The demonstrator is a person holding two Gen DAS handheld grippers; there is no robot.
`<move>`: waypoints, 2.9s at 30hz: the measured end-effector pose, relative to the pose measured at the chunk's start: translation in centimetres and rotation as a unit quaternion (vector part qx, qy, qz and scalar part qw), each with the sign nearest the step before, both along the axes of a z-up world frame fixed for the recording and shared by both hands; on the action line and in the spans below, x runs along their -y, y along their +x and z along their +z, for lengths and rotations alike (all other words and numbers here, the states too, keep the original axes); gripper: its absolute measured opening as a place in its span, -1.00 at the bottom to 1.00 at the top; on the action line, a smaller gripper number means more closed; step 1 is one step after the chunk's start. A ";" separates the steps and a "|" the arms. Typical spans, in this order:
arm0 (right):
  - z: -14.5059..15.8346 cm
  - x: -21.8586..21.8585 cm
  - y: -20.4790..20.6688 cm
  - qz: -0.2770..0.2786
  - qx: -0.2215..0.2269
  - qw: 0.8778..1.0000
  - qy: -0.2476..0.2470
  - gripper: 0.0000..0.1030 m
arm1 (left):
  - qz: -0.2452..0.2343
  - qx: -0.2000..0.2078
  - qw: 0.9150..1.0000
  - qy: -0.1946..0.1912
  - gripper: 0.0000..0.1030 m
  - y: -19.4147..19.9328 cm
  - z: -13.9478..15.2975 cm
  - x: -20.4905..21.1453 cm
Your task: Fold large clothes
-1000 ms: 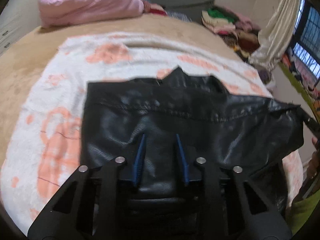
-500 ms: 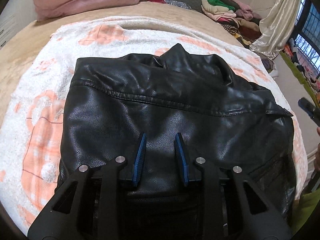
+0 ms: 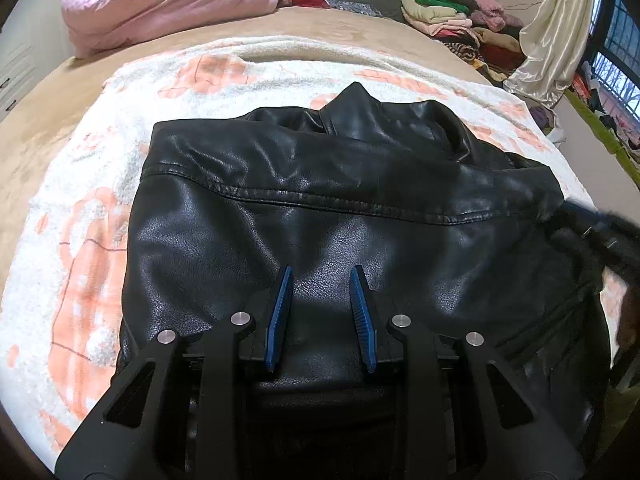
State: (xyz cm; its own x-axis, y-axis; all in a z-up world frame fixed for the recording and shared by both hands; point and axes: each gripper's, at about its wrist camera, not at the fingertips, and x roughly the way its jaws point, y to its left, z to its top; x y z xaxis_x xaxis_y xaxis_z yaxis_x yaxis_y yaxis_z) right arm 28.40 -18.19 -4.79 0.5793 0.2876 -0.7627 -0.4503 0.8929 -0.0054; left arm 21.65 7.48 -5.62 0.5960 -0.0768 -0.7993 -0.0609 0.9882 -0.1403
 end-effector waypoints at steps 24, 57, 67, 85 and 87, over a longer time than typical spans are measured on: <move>2.0 2.4 -1.9 0.004 0.014 0.996 0.088 0.13 | -0.018 0.024 1.000 -0.002 -0.16 -1.6 2.0 1.3; -2.9 1.0 -5.5 0.007 -0.065 0.996 0.057 -0.43 | -0.044 0.012 0.999 0.018 -0.03 -4.3 -0.2 2.8; -1.3 1.8 -7.0 0.004 -0.043 0.996 0.084 -0.34 | -0.046 0.019 0.999 0.010 0.07 -5.0 1.1 2.8; 2.4 4.2 -9.6 -0.018 0.034 0.992 0.123 0.82 | -0.028 0.037 0.999 -0.001 0.82 -6.3 3.9 2.5; 2.7 4.3 -9.8 -0.017 0.040 0.991 0.130 0.82 | -0.026 0.037 0.999 0.000 0.82 -6.5 4.2 2.4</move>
